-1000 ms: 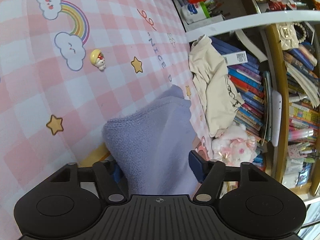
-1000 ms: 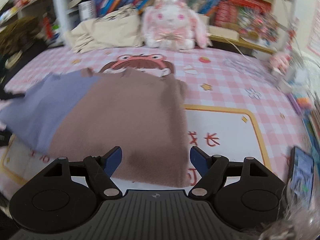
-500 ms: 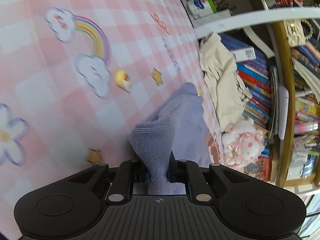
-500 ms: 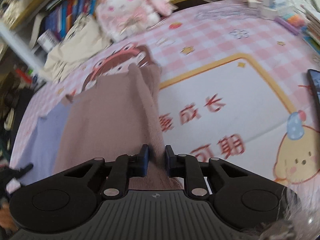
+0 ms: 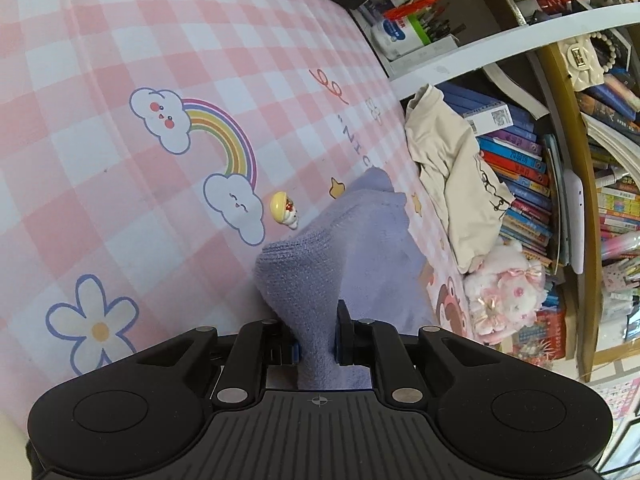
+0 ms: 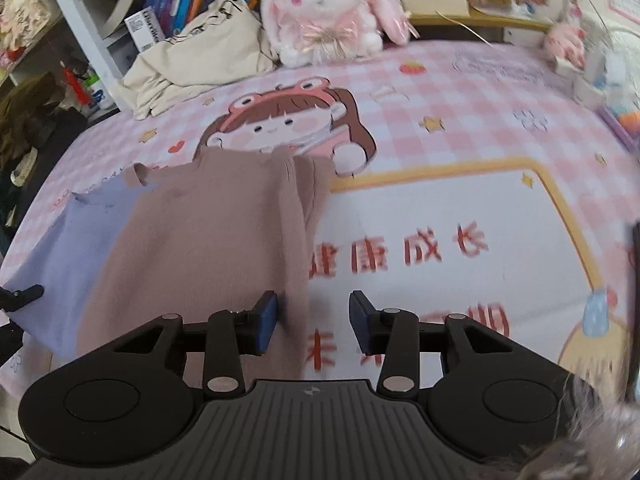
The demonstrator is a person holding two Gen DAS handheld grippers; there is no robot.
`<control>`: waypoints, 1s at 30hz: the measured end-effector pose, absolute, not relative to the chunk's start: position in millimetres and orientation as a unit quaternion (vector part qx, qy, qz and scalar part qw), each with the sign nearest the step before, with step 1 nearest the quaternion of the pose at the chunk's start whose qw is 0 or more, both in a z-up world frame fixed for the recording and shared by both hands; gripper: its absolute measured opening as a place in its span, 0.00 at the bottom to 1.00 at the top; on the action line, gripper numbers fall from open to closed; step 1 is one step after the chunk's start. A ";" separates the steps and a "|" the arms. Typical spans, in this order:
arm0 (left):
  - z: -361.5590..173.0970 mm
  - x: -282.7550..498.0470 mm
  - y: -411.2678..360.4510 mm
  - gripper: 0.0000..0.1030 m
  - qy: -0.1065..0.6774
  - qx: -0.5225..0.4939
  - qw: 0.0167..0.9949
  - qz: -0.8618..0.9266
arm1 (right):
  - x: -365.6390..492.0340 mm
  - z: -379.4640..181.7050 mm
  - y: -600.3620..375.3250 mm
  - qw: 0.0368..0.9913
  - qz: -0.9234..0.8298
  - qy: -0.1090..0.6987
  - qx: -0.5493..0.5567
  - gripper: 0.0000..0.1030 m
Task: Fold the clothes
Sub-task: 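Fold the lavender side over with the left gripper while the right gripper holds the mauve edge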
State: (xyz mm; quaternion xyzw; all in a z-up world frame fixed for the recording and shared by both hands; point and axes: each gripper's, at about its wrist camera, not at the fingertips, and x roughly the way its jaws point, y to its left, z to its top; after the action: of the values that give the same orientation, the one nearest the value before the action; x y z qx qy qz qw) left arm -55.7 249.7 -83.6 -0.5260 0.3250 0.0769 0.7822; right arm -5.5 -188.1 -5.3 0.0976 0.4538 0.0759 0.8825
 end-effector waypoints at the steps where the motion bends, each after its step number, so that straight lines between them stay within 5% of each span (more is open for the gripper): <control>1: -83.7 -56.1 249.1 0.13 0.324 -0.526 0.782 0.079 | -1.1 -4.8 -188.8 0.883 0.083 0.452 0.098 0.37; 11: -58.5 -57.4 231.8 0.11 0.310 -0.482 0.814 0.091 | 30.6 -16.9 -181.4 0.865 0.172 0.471 0.025 0.20; 30: 64.5 -56.0 95.7 0.11 0.283 -0.229 0.930 0.049 | 47.1 -28.1 -205.0 0.839 0.283 0.463 0.033 0.20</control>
State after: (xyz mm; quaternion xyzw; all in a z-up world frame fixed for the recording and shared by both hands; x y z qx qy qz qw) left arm -56.0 95.7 64.5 -0.2287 0.2826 0.0494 0.9303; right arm 47.1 -205.0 -28.1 0.0335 0.4631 0.2827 0.8393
